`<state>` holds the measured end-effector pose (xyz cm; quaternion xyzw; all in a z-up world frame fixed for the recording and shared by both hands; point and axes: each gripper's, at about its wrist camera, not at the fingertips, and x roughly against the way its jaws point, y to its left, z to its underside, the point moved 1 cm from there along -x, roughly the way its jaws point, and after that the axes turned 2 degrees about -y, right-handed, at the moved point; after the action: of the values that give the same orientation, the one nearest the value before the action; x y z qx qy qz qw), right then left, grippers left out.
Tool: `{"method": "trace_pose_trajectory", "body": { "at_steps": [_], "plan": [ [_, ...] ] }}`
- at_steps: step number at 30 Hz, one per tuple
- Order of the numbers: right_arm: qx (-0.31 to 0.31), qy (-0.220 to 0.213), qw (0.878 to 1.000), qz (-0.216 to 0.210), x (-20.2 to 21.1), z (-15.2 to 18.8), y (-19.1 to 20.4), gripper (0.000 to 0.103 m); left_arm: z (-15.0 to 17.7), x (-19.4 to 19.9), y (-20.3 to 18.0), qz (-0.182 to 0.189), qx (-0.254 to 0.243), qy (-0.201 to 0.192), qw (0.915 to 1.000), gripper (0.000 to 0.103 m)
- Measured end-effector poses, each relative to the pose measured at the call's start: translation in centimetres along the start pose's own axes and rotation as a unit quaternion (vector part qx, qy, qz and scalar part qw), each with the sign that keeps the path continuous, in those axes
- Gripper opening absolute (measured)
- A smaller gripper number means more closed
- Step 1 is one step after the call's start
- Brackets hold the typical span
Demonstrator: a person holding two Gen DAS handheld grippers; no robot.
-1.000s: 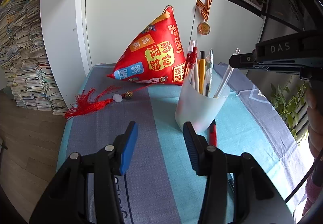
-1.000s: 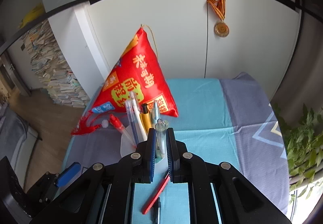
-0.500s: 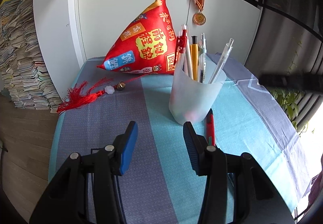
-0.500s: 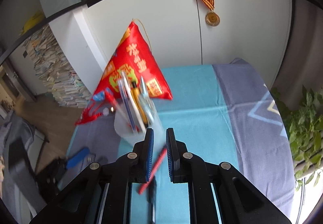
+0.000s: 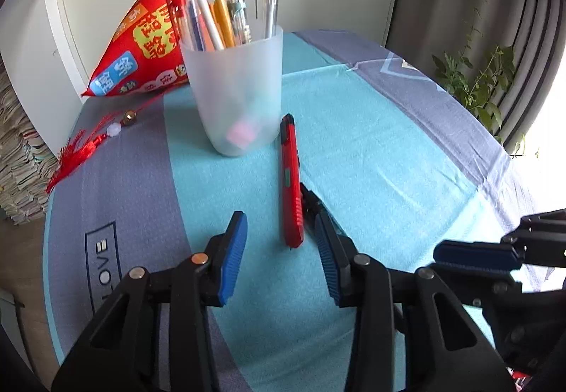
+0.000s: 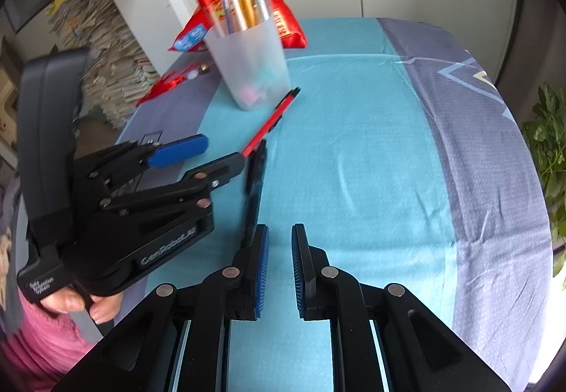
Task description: Organize stationery
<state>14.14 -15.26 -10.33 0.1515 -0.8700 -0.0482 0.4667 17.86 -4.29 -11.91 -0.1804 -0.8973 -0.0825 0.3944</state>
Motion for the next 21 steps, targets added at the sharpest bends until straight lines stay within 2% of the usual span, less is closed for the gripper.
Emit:
{"method": "trace_pose_trajectory", "body": {
  "at_steps": [4,8,14,17,19,20,21],
  "plan": [
    [0.022,-0.001,1.000,-0.002,0.1,0.9,1.0,0.012,0.3,-0.5,0.8,0.002,0.017,0.012,0.9998,0.034],
    [0.030,0.005,1.000,-0.009,-0.3,1.3,1.7,0.012,0.5,-1.1,1.1,0.012,0.032,0.023,0.9992,0.024],
    [0.020,0.014,1.000,0.000,-2.0,1.3,2.2,0.012,-0.2,-1.5,0.8,0.018,0.033,0.018,0.9991,0.023],
    [0.023,0.014,1.000,-0.001,-2.8,1.2,2.6,0.017,-0.4,-1.9,0.5,0.010,0.021,0.010,0.9997,0.023],
    [0.037,0.003,0.999,0.014,-2.9,1.3,3.0,0.016,-0.2,-1.8,0.1,0.001,0.000,0.003,1.0000,0.016],
    [0.039,0.003,0.999,0.017,-2.9,1.3,3.1,0.016,-0.1,-1.8,-0.2,0.008,-0.009,0.003,0.9999,0.009],
    [0.036,0.004,0.999,0.015,-2.9,1.3,3.0,0.013,-0.1,-1.7,-0.1,0.012,-0.013,0.006,0.9998,0.008]
  ]
}}
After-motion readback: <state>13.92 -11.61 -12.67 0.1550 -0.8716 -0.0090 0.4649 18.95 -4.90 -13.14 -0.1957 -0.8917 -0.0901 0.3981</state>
